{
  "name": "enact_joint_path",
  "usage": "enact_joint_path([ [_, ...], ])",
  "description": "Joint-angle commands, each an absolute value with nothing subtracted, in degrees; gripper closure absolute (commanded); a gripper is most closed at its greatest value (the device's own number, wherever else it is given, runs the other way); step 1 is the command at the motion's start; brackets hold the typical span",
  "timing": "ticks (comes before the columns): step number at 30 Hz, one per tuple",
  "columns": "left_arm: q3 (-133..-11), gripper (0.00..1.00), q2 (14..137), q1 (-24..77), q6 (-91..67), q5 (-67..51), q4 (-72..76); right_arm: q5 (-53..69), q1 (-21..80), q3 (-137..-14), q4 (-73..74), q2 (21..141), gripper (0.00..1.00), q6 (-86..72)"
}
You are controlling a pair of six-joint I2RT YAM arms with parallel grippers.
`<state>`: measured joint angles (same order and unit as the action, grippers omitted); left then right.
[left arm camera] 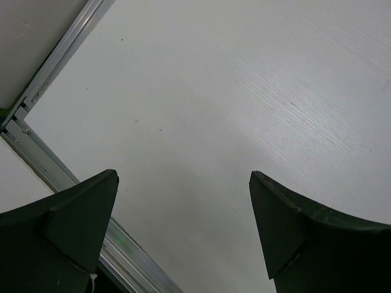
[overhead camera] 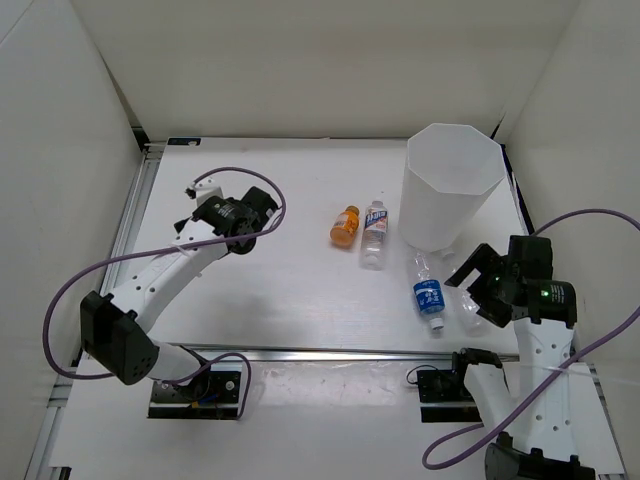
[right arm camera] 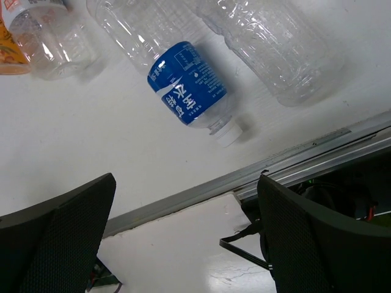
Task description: Put the plastic bottles in the bin
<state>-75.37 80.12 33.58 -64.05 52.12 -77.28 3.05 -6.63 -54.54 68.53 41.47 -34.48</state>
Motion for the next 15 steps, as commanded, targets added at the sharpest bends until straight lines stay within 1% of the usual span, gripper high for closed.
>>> enact_joint_path([
  [1,-77.52,0.01,79.98,34.8,-63.8,54.67,-80.07,4.13,-6.42,-57.39,66.45,43.32,0.0,-30.77],
  [3,-76.91,0.01,79.98,34.8,-63.81,54.67,-79.54,4.13,-6.42,-57.39,66.45,45.95,0.0,-30.15],
  [6,-76.2,0.01,79.98,34.8,-65.03,54.14,-79.54,7.73,-6.42,-54.85,61.71,48.23,0.0,-28.3],
  [15,-72.69,0.01,79.45,34.8,-66.8,55.28,-79.01,-0.43,-6.42,-54.32,55.55,63.01,0.0,-26.46],
])
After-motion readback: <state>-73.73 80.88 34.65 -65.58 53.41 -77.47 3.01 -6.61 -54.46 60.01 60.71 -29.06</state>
